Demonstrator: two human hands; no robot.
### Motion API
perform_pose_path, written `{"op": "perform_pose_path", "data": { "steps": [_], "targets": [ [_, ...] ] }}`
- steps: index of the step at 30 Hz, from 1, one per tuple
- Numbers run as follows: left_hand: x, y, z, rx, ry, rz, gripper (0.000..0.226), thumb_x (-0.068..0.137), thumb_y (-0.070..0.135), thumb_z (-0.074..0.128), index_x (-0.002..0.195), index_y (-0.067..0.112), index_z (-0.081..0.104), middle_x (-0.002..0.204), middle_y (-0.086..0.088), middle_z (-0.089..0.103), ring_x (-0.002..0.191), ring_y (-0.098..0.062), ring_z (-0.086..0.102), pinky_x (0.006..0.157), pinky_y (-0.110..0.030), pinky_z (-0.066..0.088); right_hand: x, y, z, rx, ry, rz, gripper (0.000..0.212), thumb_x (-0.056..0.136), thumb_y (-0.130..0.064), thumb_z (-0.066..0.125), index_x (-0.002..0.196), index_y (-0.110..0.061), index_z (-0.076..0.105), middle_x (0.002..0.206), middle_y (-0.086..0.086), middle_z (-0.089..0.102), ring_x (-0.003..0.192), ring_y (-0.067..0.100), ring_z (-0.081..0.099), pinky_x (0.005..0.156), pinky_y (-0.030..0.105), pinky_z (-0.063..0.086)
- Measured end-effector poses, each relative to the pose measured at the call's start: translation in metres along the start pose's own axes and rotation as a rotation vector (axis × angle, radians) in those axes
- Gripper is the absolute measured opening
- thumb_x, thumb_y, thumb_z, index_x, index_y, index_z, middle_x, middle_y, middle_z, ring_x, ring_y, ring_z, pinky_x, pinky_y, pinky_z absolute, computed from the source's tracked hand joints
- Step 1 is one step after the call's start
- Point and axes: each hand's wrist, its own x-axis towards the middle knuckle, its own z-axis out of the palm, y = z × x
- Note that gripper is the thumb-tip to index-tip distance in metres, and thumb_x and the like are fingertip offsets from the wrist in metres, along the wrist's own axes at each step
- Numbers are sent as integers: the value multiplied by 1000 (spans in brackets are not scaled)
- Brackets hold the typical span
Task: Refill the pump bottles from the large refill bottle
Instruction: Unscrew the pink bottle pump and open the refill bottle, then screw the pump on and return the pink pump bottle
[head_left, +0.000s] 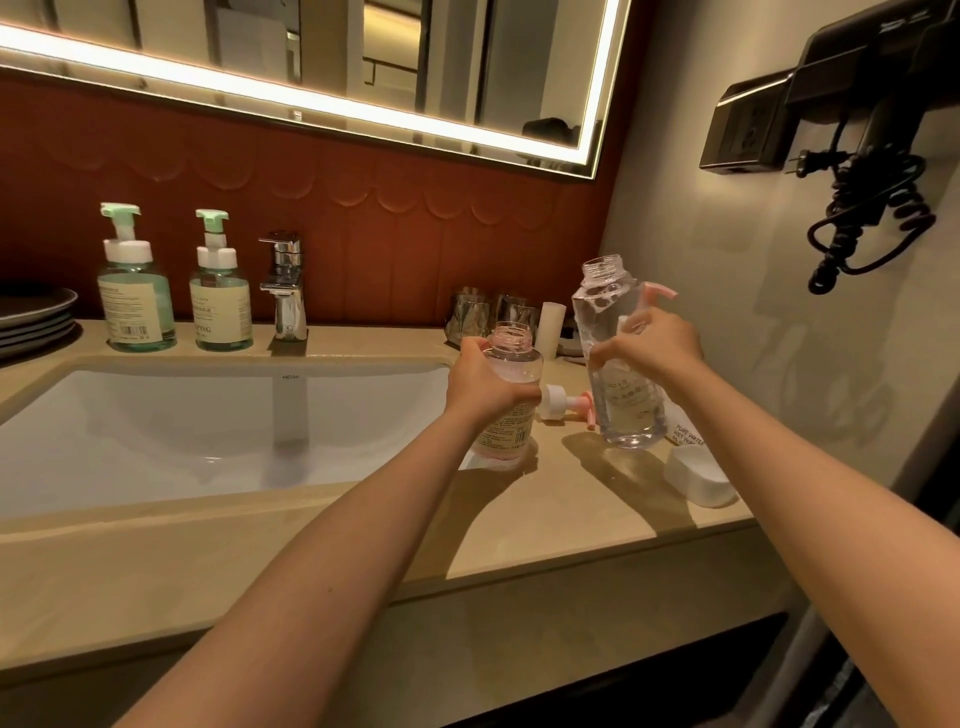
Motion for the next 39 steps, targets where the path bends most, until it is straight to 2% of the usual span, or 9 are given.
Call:
{"op": "perform_pose_path", "data": {
  "steps": [10,13,18,20,23,28,32,36,39],
  "targets": [
    [-2,3,8,6,-22,20,87,67,18,83,136,11,31,135,-9,46,121,-25,45,95,-35,41,-11,26,11,278,28,143,46,61,-28,83,98,-19,58,101,-2,61,94,20,56,86,39,50],
    [-1,4,9,-5,-31,15,86,67,17,83,135,11,31,134,-9,47,121,-25,46,95,-35,41,-13,29,8,303,33,151,52,65,-26,82,109,-15,58,99,-2,55,92,18,52,84,36,47],
    [-1,3,10,-16,-41,5,87,66,14,82,136,11,30,135,-10,46,122,-26,45,97,-38,40,-15,34,8,234,-23,89,48,70,-33,78,108,-14,56,102,-1,56,93,19,53,82,36,47],
    [-2,4,10,-19,-42,9,87,66,13,82,135,11,30,135,-10,46,122,-26,45,97,-37,40,-13,37,10,129,-8,92,62,67,-47,77,112,-11,57,107,1,61,97,22,58,84,39,50],
    [-3,4,10,-20,-53,9,88,67,13,82,136,10,29,137,-11,44,123,-27,44,98,-38,39,-15,38,7,-6,-16,130,82,57,-67,73,114,-10,58,111,6,62,99,25,59,77,38,52],
    [-1,4,10,-15,-56,-2,89,65,13,83,136,11,28,137,-11,44,123,-28,44,98,-38,39,-22,39,-5,-127,-113,128,83,53,-76,68,104,-11,59,98,5,61,85,21,57,52,26,37],
    [-1,7,13,-5,-47,0,92,63,18,85,135,9,29,136,-11,44,124,-28,44,98,-40,40,-30,41,-13,-162,-195,119,68,61,-64,73,103,-12,57,95,4,60,80,17,55,55,26,41],
    [-4,8,17,17,-9,10,91,63,21,85,134,9,30,136,-10,46,124,-28,45,98,-38,40,-44,42,-18,-310,-312,126,55,71,-47,75,112,-16,56,99,1,60,89,18,57,80,32,52],
    [-4,8,19,31,21,11,88,65,22,84,134,9,32,136,-10,47,123,-27,45,97,-37,41,-54,34,-18,-420,-424,141,41,79,-33,71,111,-10,57,78,1,55,65,11,51,58,21,46]
  ]
}}
